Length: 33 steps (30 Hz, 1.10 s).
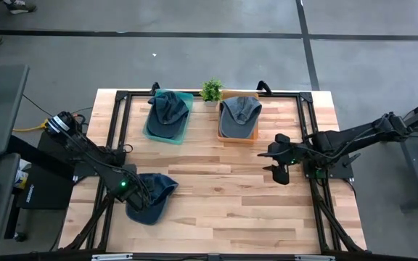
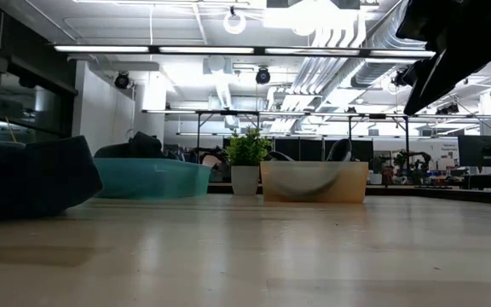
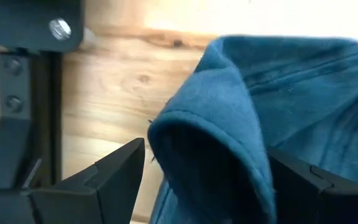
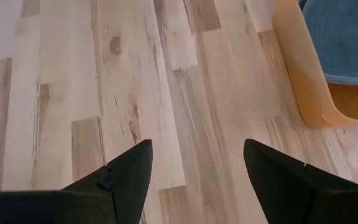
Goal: Pick & Place hat
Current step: Put the dark gray cap into the green bin
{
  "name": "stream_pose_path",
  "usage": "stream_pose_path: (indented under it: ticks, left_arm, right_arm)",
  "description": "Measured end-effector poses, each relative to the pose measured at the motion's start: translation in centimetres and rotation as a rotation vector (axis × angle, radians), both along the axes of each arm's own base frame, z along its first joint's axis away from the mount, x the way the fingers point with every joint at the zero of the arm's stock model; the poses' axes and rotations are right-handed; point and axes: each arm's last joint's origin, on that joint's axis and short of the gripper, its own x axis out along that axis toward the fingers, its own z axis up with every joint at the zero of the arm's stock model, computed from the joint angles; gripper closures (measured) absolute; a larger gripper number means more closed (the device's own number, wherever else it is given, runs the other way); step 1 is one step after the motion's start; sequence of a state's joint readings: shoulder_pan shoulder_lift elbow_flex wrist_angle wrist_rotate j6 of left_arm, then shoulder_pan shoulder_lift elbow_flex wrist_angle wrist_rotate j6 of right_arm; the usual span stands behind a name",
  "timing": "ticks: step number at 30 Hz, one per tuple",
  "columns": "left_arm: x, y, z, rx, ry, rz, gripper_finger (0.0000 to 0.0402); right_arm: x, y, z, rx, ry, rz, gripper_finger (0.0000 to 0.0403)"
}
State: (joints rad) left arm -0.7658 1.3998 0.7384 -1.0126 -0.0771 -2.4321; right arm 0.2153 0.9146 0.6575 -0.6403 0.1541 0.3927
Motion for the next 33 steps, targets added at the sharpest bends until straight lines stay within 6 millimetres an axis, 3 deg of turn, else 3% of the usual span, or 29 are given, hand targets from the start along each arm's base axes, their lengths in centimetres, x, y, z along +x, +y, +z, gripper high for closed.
stream_pose_path:
  ticks: [5,8,14,19,25,33]
  left_arm:
    - [-0.2,0.1,-1.7,-0.045,-0.037,0.001,0.0133]
    - [-0.3,0.3,-2.1,-0.050,-0.060,0.000,0.0163]
    - [-0.2,0.3,-2.2,-0.034,-0.078,-0.018,0.0284]
    - [-0.2,0.3,-2.2,-0.031,-0.088,-0.036,0.0388]
    - [-0.1,0.3,-2.2,-0.028,-0.092,-0.039,0.0388]
    - [-0.1,0.3,-2.2,-0.015,-0.106,-0.041,0.0396]
  right_arm:
    - [0.3,0.0,0.2,-0.014,-0.041,-0.007,0.0155]
    - [0.6,0.2,0.6,-0.068,-0.096,0.000,0.0155]
    - [1.1,1.9,1.2,-0.193,-0.275,0.048,0.0155]
    - [1.1,3.2,-0.9,-0.206,-0.423,0.115,0.0155]
    - [0.5,3.6,-3.3,-0.235,-0.509,0.098,0.0155]
    - [-0.1,3.4,-5.0,-0.231,-0.565,0.080,0.0155]
